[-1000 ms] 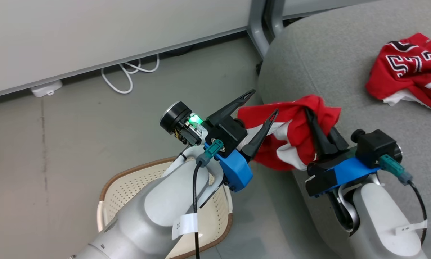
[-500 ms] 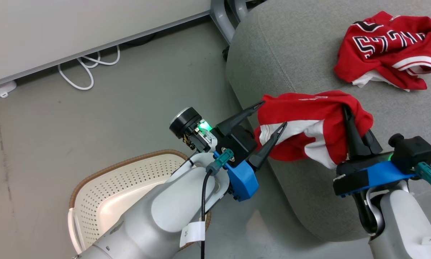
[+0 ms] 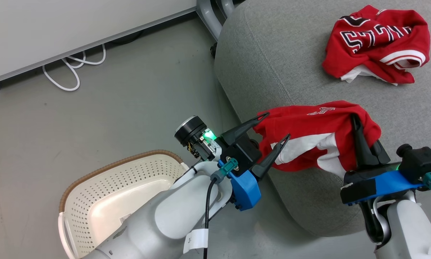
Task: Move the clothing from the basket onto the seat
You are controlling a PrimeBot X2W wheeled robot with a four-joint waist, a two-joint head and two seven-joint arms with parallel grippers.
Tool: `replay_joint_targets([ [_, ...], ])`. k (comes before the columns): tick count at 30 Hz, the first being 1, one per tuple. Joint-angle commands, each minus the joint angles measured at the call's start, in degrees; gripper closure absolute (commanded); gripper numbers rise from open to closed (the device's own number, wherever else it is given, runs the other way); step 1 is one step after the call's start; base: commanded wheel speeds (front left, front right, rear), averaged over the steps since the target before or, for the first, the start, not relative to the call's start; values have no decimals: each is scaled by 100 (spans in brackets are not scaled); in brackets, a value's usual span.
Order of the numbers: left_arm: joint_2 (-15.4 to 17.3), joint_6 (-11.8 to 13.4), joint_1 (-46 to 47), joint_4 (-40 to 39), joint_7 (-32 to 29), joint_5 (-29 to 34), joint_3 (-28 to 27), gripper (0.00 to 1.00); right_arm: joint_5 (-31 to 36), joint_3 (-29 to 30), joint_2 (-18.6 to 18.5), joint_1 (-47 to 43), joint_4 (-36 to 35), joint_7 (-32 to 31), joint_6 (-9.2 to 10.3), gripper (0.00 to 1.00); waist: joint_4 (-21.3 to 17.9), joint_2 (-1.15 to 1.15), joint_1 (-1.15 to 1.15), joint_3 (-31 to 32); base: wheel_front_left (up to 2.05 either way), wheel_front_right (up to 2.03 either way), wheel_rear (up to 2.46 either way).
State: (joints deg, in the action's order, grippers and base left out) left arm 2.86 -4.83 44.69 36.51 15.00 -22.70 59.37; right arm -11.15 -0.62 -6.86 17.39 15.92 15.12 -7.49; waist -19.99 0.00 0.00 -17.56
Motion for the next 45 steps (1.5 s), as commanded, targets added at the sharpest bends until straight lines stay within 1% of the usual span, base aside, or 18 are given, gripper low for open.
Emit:
replay_joint_targets([
  [1, 5, 24, -31, 4, 27, -9, -2, 0, 0, 12, 14, -38, -15, 5, -1, 100, -1, 0, 0, 2, 0, 0, 0],
  [7, 5, 37, 25, -24, 27, -28, 20, 0, 34, -10, 35, 49, -47, 5, -1, 100, 9, 0, 0, -16, 0, 0, 0],
  [12, 6, 68, 163, -25, 27, 50, 11, 0, 43, -53, -73, 343, -121, 5, -1, 100, 43, 0, 0, -195, 0, 0, 0],
  [17, 7, 97, 395, -26, 27, 133, -18, 0, 16, -29, -275, 975, -303, 5, -1, 100, 116, 0, 0, -583, 0, 0, 0],
  [21, 9, 123, 662, 35, 27, 232, -23, 0, -2, 76, -557, 1693, -468, 5, -1, 100, 173, 0, 0, -1072, 0, 0, 0],
  [24, 19, 140, 922, 109, 25, 325, -31, 0, -42, 409, -762, 2254, -581, 4, -1, 100, 214, 0, 0, -1495, 0, 0, 0],
  [28, 68, 140, 1293, 179, 8, 448, -26, 0, -63, 940, -1124, 3030, -718, 4, -1, 100, 261, 0, 0, -2038, 0, 0, 0],
  [33, 136, 163, 1682, 197, -29, 559, -36, 0, -128, 1778, -1613, 3746, -846, 5, -1, 100, 227, 0, 0, -2595, 0, 0, 0],
  [36, 168, 181, 1831, 187, -41, 618, -15, 0, -153, 2286, -1971, 3948, -846, 4, -1, 100, 203, 0, 0, -2822, 0, 0, 0],
  [41, 180, 173, 1984, 161, -53, 663, 29, 0, -146, 3028, -2542, 3977, -517, 4, -1, 100, 195, 0, 0, -3093, 0, 0, 0],
  [45, 172, 159, 2061, 157, -47, 667, 68, 0, -80, 3345, -2787, 3747, -106, 3, -1, 100, 215, 0, 0, -3210, 0, 0, 0],
])
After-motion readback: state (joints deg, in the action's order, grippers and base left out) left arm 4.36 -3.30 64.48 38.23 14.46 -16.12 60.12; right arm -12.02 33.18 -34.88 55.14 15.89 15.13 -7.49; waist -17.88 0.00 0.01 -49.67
